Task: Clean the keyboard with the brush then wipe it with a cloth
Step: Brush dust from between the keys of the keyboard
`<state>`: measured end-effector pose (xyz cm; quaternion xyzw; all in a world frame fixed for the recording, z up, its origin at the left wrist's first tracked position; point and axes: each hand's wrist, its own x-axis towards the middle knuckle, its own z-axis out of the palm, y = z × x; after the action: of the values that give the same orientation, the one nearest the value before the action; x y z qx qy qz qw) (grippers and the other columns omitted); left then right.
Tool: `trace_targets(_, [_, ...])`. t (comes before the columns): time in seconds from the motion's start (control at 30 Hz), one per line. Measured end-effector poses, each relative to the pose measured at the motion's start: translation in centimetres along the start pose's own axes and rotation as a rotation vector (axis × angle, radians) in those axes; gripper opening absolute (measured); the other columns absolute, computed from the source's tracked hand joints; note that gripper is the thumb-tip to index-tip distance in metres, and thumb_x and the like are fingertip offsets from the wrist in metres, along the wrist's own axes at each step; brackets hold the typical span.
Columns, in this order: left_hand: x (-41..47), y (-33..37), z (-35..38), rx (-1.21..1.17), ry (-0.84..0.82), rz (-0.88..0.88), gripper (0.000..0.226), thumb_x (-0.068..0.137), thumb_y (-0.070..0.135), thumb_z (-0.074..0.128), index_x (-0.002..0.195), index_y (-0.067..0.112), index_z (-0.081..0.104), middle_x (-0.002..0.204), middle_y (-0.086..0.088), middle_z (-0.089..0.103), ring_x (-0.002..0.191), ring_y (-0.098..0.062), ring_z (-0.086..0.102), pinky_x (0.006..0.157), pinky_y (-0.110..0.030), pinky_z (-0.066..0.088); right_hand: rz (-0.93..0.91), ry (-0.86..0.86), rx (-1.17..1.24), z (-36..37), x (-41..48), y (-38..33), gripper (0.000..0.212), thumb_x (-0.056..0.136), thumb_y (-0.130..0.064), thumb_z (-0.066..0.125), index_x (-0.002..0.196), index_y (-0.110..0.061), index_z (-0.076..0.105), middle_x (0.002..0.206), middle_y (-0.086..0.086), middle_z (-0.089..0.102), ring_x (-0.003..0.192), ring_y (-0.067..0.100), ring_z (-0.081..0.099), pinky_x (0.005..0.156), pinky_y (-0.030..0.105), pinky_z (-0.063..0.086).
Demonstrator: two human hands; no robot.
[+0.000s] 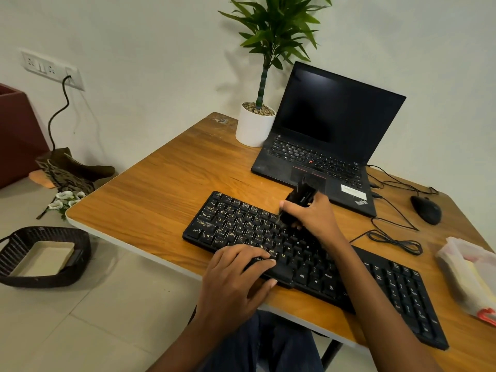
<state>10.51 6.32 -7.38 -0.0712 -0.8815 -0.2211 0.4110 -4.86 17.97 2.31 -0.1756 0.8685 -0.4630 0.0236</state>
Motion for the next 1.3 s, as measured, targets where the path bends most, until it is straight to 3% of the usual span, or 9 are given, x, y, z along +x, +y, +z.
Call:
trace_targets(0.07, [0.0, 0.0, 0.0, 0.000, 0.001, -0.001, 0.025, 0.086, 0.040, 0.061, 0.104, 0.024, 0.068, 0.111, 0.008, 0.063, 0.107, -0.012, 0.053, 0.094, -0.028, 0.040, -0.005, -0.058, -0.028, -0.3, 0.0, 0.0, 0.034, 0.074, -0.023, 0.076, 0.094, -0.002, 0.059, 0.072, 0.004, 0.066, 0.050, 0.010, 0.060, 0.046, 0.020, 0.048])
trace_targets(0.2, [0.0, 0.1, -0.1, 0.003, 0.004, -0.001, 0.025, 0.086, 0.040, 0.060, 0.104, 0.024, 0.068, 0.111, 0.008, 0.063, 0.107, -0.012, 0.053, 0.094, -0.028, 0.039, -0.023, 0.046, -0.088, -0.5, 0.5, -0.7, 0.031, 0.074, -0.021, 0.075, 0.094, -0.012, 0.054, 0.079, -0.007, 0.058, 0.066, 0.004, 0.057, 0.056, 0.014, 0.047])
trace_targets(0.33, [0.0, 0.1, 0.0, 0.001, -0.002, -0.004, 0.025, 0.086, 0.040, 0.060, 0.104, 0.024, 0.068, 0.111, 0.008, 0.063, 0.107, -0.012, 0.053, 0.093, -0.029, 0.040, -0.025, -0.077, -0.050, -0.2, -0.2, -0.5, 0.031, 0.075, -0.023, 0.075, 0.094, -0.007, 0.057, 0.077, 0.003, 0.064, 0.051, 0.004, 0.060, 0.047, 0.017, 0.048])
trace_targets(0.5, [-0.1, 0.1, -0.2, 0.000, -0.019, -0.013, 0.026, 0.086, 0.040, 0.060, 0.105, 0.024, 0.068, 0.112, 0.008, 0.063, 0.107, -0.012, 0.053, 0.094, -0.028, 0.039, -0.021, 0.065, -0.121, -0.6, 0.6, -0.5, 0.029, 0.074, -0.024, 0.074, 0.093, -0.014, 0.054, 0.079, -0.007, 0.059, 0.072, 0.011, 0.060, 0.061, 0.021, 0.050])
trace_targets(0.63, [0.0, 0.2, -0.2, -0.001, -0.020, -0.012, 0.026, 0.087, 0.040, 0.060, 0.105, 0.024, 0.068, 0.112, 0.008, 0.063, 0.107, -0.012, 0.053, 0.093, -0.029, 0.040, -0.004, -0.084, -0.052, -0.6, -0.5, -0.7, 0.025, 0.076, -0.021, 0.073, 0.092, -0.008, 0.059, 0.076, 0.000, 0.063, 0.053, 0.003, 0.060, 0.047, 0.015, 0.046])
trace_targets(0.8, [0.0, 0.2, -0.2, 0.006, -0.016, -0.014, 0.027, 0.087, 0.041, 0.059, 0.105, 0.024, 0.069, 0.111, 0.008, 0.063, 0.108, -0.012, 0.052, 0.094, -0.028, 0.039, -0.032, 0.024, -0.089, -0.5, -0.7, -1.0, 0.022, 0.074, -0.023, 0.075, 0.084, -0.016, 0.056, 0.075, -0.006, 0.061, 0.065, 0.008, 0.061, 0.052, 0.015, 0.047])
trace_targets(0.97, [-0.1, 0.1, -0.1, 0.007, -0.030, -0.020, 0.027, 0.087, 0.041, 0.059, 0.106, 0.024, 0.068, 0.112, 0.008, 0.063, 0.109, -0.011, 0.052, 0.095, -0.028, 0.039, -0.015, -0.115, -0.062, -0.1, -1.7, -1.5, 0.024, 0.073, -0.023, 0.075, 0.084, -0.011, 0.057, 0.073, 0.002, 0.064, 0.051, 0.008, 0.058, 0.045, 0.017, 0.046])
trace_targets(1.1, [0.0, 0.2, -0.2, 0.005, -0.033, -0.028, 0.028, 0.086, 0.041, 0.059, 0.107, 0.024, 0.067, 0.112, 0.008, 0.063, 0.108, -0.010, 0.052, 0.095, -0.027, 0.038, -0.073, -0.005, -0.160, 0.3, -1.2, -1.7, 0.025, 0.073, -0.024, 0.074, 0.087, -0.016, 0.054, 0.076, -0.009, 0.058, 0.067, 0.006, 0.057, 0.055, 0.013, 0.045])
trace_targets(1.3, [-0.1, 0.1, 0.0, 0.005, -0.023, -0.023, 0.027, 0.086, 0.040, 0.059, 0.106, 0.023, 0.068, 0.112, 0.008, 0.063, 0.108, -0.011, 0.052, 0.094, -0.029, 0.039, 0.000, -0.082, -0.057, -1.1, -1.2, -0.5, 0.031, 0.074, -0.021, 0.073, 0.096, -0.004, 0.060, 0.089, 0.010, 0.066, 0.069, 0.012, 0.063, 0.050, 0.010, 0.048])
